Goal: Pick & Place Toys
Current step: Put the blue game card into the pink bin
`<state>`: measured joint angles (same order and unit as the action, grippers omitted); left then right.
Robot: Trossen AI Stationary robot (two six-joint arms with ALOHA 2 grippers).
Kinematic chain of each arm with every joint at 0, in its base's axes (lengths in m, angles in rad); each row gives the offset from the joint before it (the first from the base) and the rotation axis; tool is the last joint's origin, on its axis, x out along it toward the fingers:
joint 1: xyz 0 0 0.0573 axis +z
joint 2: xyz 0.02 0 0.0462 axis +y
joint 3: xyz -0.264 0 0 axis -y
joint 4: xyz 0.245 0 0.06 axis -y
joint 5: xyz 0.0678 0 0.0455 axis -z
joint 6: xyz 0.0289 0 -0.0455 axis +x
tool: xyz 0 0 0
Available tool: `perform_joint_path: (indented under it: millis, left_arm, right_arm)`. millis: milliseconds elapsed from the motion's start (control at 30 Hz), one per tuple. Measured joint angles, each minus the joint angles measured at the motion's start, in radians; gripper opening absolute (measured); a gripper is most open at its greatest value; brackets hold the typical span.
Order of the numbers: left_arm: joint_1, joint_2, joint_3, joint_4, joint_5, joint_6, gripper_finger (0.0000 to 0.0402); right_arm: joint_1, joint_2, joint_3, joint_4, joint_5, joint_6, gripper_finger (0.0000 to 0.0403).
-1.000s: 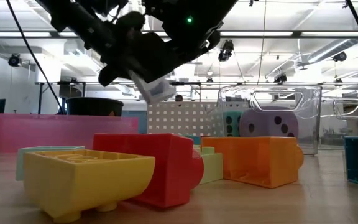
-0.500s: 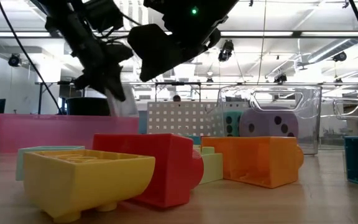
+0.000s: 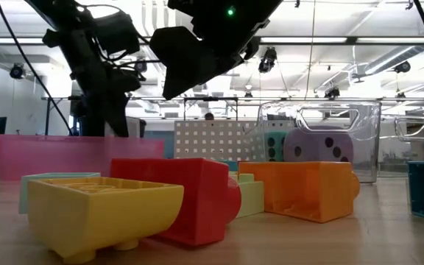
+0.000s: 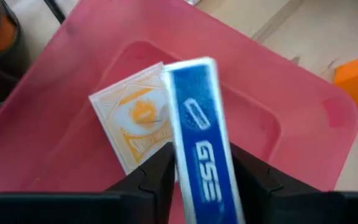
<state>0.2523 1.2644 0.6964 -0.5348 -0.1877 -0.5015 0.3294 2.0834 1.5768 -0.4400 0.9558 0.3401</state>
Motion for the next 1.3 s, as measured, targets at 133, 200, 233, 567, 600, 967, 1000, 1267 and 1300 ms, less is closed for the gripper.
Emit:
perform_joint_path:
  millis: [133, 200, 233, 567, 600, 967, 1000, 1267, 1300]
  left_arm:
    - [0.000, 0.000, 0.000, 0.000, -0.003, 0.022, 0.0146]
    - [0.000, 0.000, 0.000, -0.002, -0.003, 0.009, 0.0147]
    - [0.000, 0.000, 0.000, -0.008, -0.002, -0.003, 0.0147]
    - [0.000, -0.003, 0.001, -0.312, 0.008, -0.183, 0.0148]
    - [0.000, -0.003, 0.001, -0.323, 0.008, -0.190, 0.0148]
    - [-0.003, -0.019, 0.001, -0.361, 0.015, -0.285, 0.0148]
    - [-0.004, -0.019, 0.001, -0.361, 0.015, -0.290, 0.0148]
    - [-0.012, -0.045, 0.010, -0.409, -0.025, -0.288, 0.0148]
    - [-0.018, -0.059, 0.015, -0.426, -0.049, -0.289, 0.0148]
  right_arm:
    - [0.000, 0.000, 0.000, 0.000, 0.000, 0.000, 0.0400]
    - [0.000, 0.000, 0.000, 0.000, 0.000, 0.000, 0.0400]
    - [0.000, 0.000, 0.000, -0.001, 0.000, 0.000, 0.0400]
    - [0.000, 0.000, 0.000, -0.005, 0.000, 0.000, 0.0400]
    - [0.000, 0.000, 0.000, -0.005, 0.000, 0.000, 0.0400]
    - [0.000, 0.000, 0.000, -0.016, -0.074, 0.000, 0.0400]
    - [0.000, 0.000, 0.000, -0.019, -0.083, 0.000, 0.0400]
    - [0.000, 0.000, 0.000, -0.028, -0.151, 0.000, 0.0400]
    - [0.000, 0.000, 0.000, -0.028, -0.151, -0.001, 0.0400]
